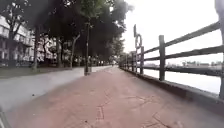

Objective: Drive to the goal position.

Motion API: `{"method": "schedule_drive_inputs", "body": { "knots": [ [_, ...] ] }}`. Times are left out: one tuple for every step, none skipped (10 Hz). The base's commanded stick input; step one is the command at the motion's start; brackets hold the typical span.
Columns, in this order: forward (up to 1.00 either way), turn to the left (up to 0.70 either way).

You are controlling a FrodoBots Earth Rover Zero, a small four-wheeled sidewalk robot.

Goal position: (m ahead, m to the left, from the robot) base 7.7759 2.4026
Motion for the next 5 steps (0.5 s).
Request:
{"method": "schedule_drive_inputs", "body": {
  "knots": [
    [0.94,0.00],
    [0.95,0.00],
    [0.95,0.00],
    [0.95,0.00],
    [0.94,0.00]
  ]
}}
